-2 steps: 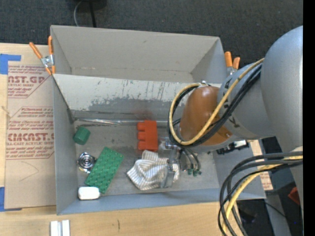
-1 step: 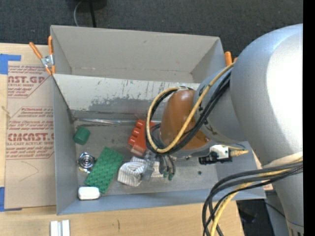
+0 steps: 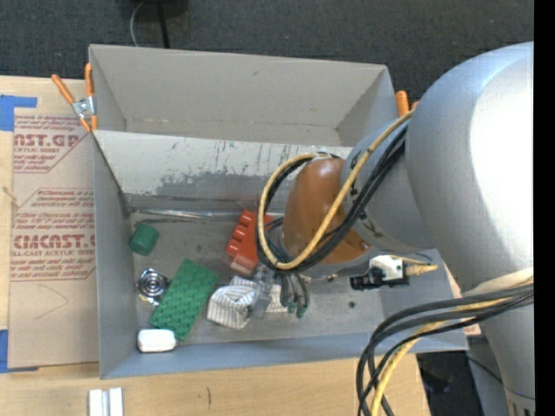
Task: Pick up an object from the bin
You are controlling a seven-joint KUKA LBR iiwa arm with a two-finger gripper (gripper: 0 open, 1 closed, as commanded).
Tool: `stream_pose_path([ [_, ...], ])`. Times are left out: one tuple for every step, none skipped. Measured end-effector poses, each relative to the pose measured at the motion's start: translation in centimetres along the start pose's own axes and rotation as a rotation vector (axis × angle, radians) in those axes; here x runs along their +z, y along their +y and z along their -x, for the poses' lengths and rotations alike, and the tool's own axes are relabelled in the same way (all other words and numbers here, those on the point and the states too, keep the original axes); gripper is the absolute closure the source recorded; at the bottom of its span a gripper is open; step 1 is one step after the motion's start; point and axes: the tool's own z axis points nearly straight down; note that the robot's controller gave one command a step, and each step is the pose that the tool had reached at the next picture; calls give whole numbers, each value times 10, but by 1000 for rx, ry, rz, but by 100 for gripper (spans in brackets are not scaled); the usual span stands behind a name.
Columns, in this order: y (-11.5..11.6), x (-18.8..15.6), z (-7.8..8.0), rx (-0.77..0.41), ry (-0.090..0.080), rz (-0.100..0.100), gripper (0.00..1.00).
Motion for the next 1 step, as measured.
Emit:
stream_pose_path([
  [11, -193, -6, -59, -7, 4, 100],
])
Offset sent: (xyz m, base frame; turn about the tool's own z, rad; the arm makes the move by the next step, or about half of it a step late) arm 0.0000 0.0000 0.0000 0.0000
